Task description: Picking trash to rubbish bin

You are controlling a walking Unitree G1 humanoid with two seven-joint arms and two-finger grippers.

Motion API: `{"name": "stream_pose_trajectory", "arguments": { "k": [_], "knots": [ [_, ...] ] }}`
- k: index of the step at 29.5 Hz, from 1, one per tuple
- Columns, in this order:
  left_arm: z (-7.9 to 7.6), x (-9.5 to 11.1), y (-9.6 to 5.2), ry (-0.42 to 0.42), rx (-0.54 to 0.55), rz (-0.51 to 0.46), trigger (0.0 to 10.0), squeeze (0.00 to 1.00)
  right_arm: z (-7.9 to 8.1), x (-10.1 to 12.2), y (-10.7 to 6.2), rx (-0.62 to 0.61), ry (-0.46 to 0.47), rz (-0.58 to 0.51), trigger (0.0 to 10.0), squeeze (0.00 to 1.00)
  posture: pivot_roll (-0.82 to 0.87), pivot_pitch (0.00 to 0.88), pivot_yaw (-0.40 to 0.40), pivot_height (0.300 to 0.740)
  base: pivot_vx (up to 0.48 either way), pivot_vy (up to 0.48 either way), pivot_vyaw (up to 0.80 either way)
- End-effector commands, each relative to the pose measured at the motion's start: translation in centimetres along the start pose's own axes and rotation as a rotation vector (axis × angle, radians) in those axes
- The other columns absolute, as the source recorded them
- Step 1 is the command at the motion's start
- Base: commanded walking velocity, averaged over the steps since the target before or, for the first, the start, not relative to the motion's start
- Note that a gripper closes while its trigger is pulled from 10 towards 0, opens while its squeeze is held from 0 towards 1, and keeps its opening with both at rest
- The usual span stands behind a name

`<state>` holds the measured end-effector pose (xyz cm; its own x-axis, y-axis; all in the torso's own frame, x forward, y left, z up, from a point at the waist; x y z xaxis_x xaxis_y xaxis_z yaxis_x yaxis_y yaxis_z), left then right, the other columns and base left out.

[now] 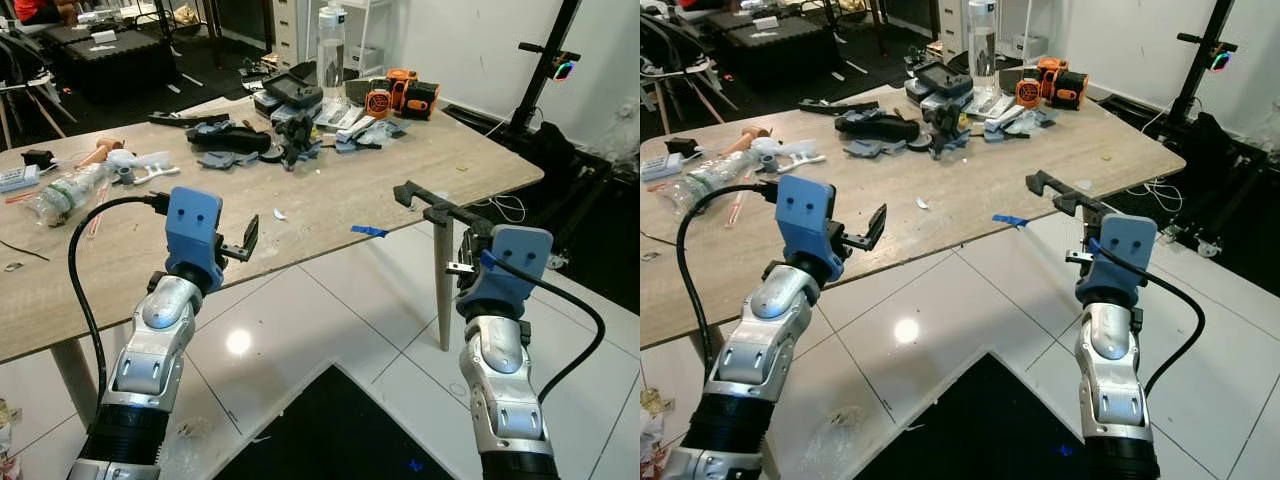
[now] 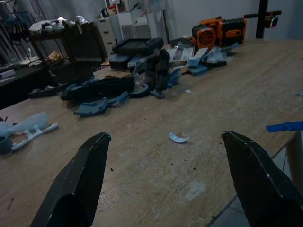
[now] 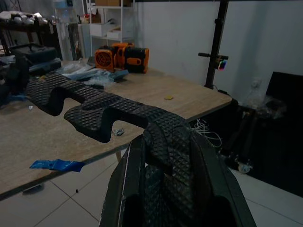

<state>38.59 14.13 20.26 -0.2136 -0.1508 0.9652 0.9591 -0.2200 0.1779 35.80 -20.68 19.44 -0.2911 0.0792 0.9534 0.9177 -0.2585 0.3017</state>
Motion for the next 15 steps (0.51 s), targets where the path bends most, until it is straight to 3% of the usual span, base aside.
{"name": "stream_pose_trajectory", "arguments": {
  "k": [1,10,15],
  "knots": [
    [0.31,-0.16,-0.06,0.027,0.0,0.012,10.0,0.0,0.21,-0.06,-0.2,0.003,0.011,0.0,10.0,0.0,-0.01,0.103,0.071,0.74,0.0,0.0,0.0],
    [0.42,-0.47,0.0,0.025,0.015,0.027,10.0,0.0,0.23,-0.3,-0.23,0.004,0.014,0.012,10.0,0.0,-0.01,0.107,0.069,0.74,0.0,0.0,0.0],
    [0.64,-0.9,-0.06,0.027,0.035,0.053,10.0,0.0,0.19,-0.36,-0.24,0.001,0.017,0.013,10.0,0.0,0.0,0.108,0.068,0.74,0.0,0.0,-0.76]
  ]
}}
Point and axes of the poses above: a point about 5 cm out from each wrist's last joint towards the gripper, its own y axis pointing out of the wrist towards the gripper, its own x axis along the axis of the wrist's last joint, z = x × y, the point moved 6 cm from there along y, pointing out of the wrist towards the gripper, and after that the axes turned 2 degrees about y, right-handed, at the moved point
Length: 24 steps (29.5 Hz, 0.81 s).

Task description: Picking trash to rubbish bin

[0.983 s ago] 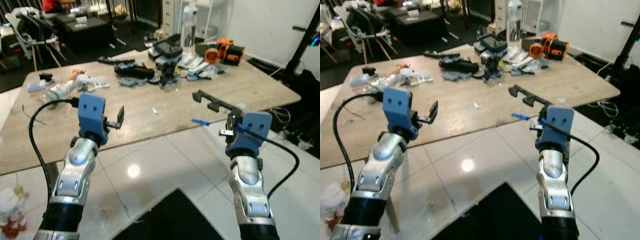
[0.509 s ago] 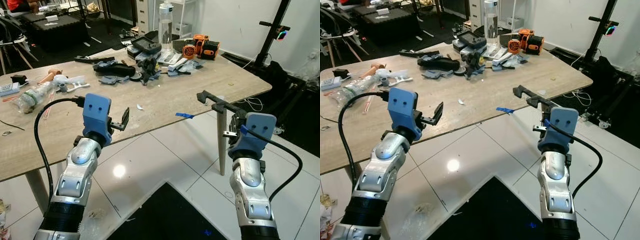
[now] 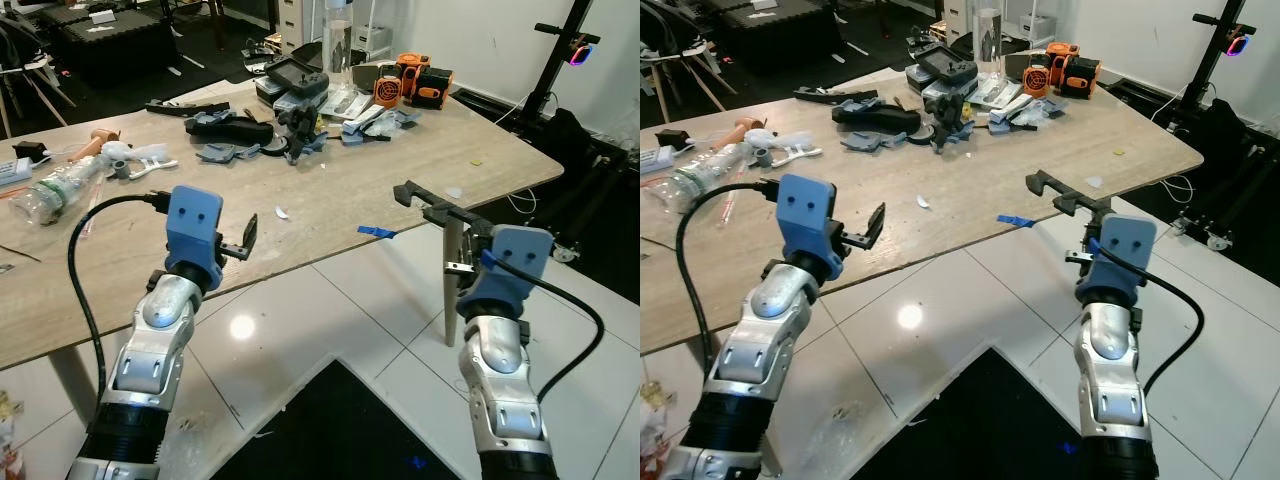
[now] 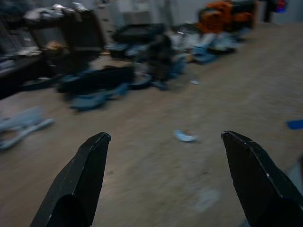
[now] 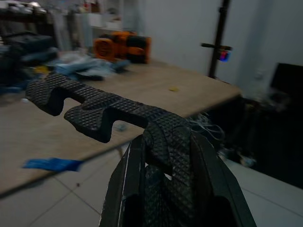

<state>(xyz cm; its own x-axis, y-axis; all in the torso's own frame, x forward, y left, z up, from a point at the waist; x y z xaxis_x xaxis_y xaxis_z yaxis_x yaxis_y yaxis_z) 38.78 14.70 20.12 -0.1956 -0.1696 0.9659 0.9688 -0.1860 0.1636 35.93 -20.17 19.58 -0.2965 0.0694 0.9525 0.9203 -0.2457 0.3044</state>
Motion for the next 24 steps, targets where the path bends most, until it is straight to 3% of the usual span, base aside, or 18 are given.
{"name": "stream_pose_trajectory", "arguments": {
  "k": [1,9,24],
  "knots": [
    [0.1,-0.6,-0.1,0.012,0.003,0.032,10.0,0.0,-0.3,-0.5,-0.3,-0.012,0.006,0.016,10.0,0.0,0.0,0.108,0.068,0.74,0.0,0.0,-0.8],
    [0.6,-1.0,-0.1,0.008,0.04,0.053,10.0,0.0,-0.2,-0.7,-0.4,-0.009,0.007,0.019,10.0,0.0,0.0,0.111,0.067,0.74,0.0,0.0,-0.8],
    [1.6,-1.9,-0.8,-0.013,0.083,0.069,10.0,0.0,-0.1,-3.2,-1.3,-0.001,0.024,0.116,10.0,0.0,-0.01,0.124,0.063,0.74,0.0,0.0,-0.8]
  ]
}}
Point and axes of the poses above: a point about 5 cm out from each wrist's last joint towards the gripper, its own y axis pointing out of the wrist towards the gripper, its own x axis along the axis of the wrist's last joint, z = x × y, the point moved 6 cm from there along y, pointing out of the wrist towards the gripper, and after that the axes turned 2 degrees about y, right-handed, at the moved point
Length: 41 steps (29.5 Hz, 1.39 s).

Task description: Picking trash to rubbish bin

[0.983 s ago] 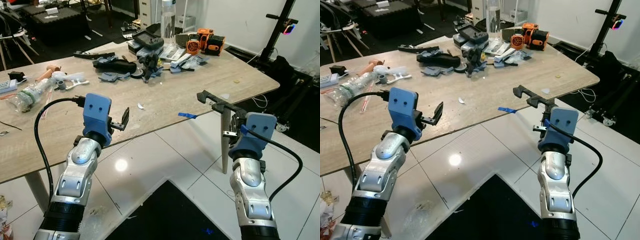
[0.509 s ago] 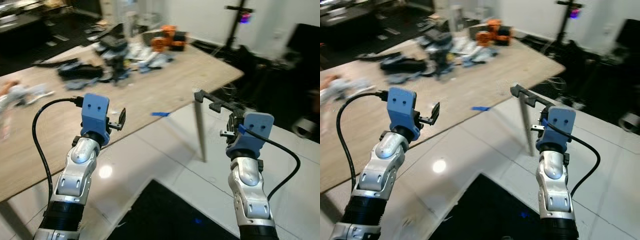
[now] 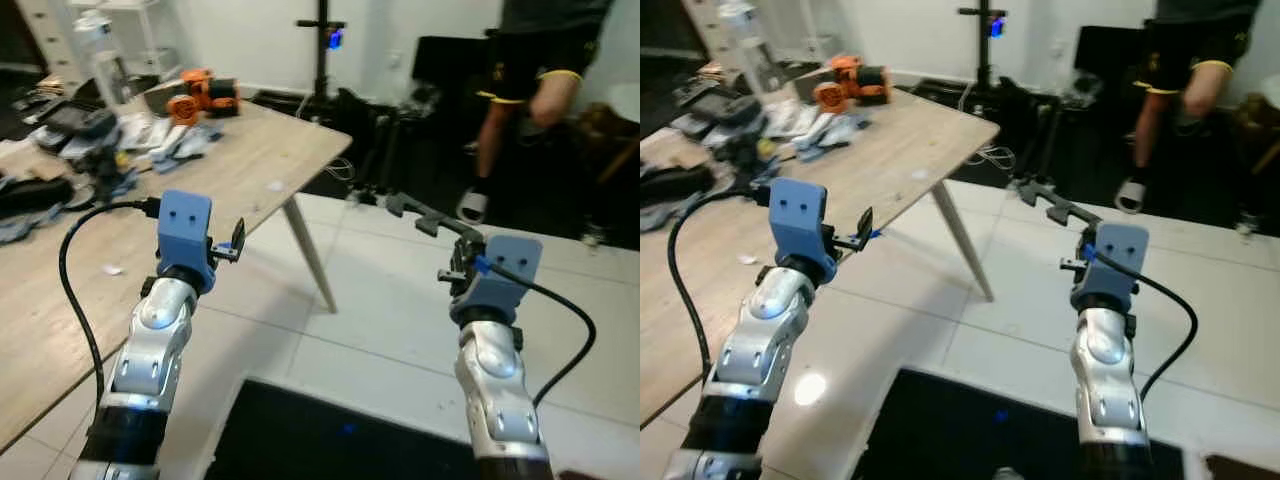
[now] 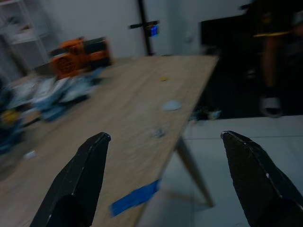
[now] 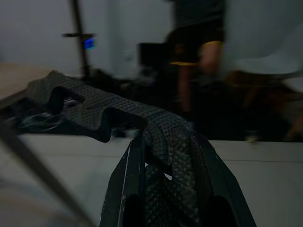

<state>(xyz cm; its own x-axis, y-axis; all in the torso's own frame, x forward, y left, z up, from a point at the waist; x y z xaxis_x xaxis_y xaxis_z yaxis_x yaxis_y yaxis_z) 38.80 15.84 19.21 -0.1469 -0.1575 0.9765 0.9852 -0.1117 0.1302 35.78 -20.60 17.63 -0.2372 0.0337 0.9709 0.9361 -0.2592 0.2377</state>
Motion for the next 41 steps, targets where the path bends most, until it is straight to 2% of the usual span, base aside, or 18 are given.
{"name": "stream_pose_trajectory", "arguments": {
  "k": [1,14,41],
  "knots": [
    [0.7,-0.9,-0.4,0.008,0.016,0.023,10.0,0.0,0.3,-1.6,-0.7,0.009,0.005,0.054,10.0,0.0,-0.01,0.125,0.063,0.74,0.0,0.0,-0.8],
    [0.8,-1.0,-0.4,0.012,0.025,0.029,10.0,0.0,0.1,-3.0,-1.4,0.006,0.017,0.104,10.0,0.0,-0.01,0.13,0.064,0.74,0.0,0.0,-0.8],
    [0.7,-1.1,-0.1,0.009,0.043,0.036,10.0,0.0,0.5,-3.5,-1.3,0.018,0.03,0.12,10.0,0.0,-0.01,0.119,0.058,0.74,0.0,0.0,-0.8]
  ]
}}
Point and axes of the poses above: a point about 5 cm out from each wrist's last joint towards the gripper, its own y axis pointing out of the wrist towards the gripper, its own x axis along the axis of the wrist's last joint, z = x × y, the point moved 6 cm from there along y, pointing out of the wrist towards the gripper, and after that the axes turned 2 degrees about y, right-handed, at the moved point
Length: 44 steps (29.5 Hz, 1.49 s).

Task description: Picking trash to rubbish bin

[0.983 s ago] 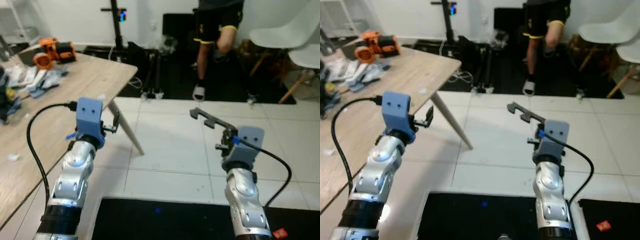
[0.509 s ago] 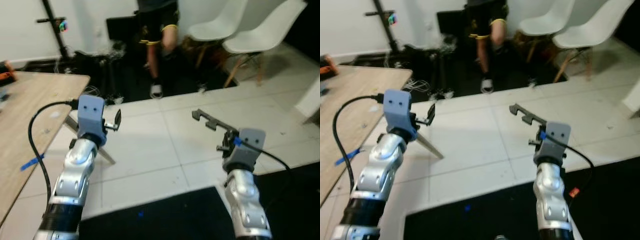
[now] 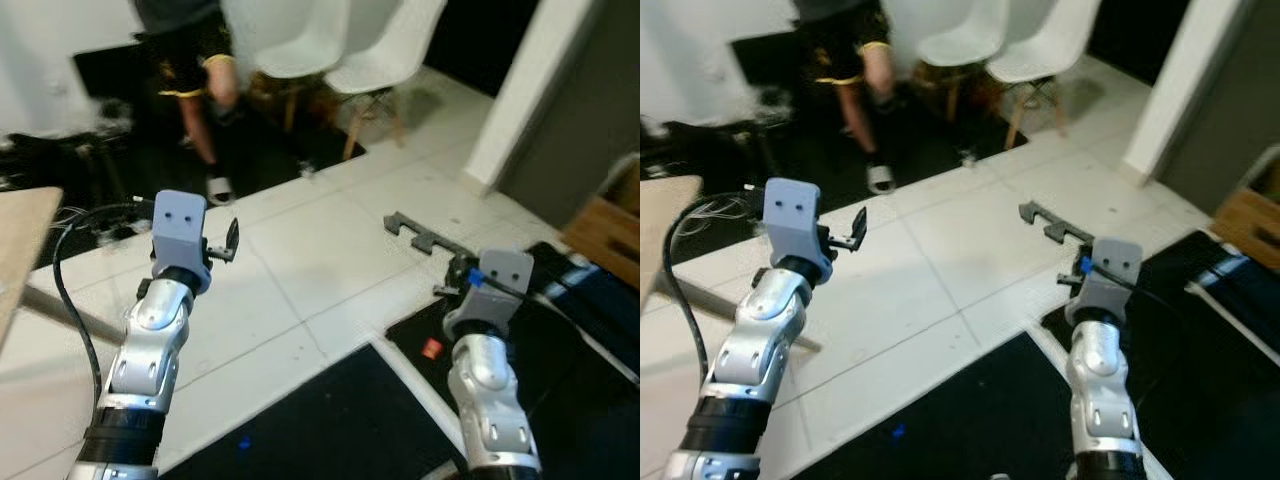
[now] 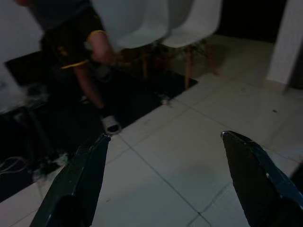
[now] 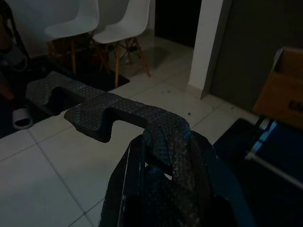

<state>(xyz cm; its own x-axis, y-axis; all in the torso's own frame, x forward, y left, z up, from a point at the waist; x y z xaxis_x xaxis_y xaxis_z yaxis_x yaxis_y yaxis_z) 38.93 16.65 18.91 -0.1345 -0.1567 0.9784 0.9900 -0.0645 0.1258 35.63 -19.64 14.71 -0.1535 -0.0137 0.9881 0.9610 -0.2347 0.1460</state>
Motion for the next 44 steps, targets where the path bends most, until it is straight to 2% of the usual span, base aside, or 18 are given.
{"name": "stream_pose_trajectory", "arguments": {
  "k": [1,44],
  "knots": [
    [-0.1,-0.7,-0.1,0.011,-0.003,0.023,10.0,0.0,-0.3,-0.7,-0.2,-0.009,0.006,0.025,10.0,0.0,-0.01,0.119,0.058,0.74,0.0,0.0,-0.8],
    [0.4,-2.1,-0.4,0.011,0.031,0.107,10.0,0.0,-0.7,-1.9,-0.5,-0.02,0.008,0.066,10.0,0.0,-0.01,0.135,0.052,0.74,0.0,0.0,-0.8]
  ]
}}
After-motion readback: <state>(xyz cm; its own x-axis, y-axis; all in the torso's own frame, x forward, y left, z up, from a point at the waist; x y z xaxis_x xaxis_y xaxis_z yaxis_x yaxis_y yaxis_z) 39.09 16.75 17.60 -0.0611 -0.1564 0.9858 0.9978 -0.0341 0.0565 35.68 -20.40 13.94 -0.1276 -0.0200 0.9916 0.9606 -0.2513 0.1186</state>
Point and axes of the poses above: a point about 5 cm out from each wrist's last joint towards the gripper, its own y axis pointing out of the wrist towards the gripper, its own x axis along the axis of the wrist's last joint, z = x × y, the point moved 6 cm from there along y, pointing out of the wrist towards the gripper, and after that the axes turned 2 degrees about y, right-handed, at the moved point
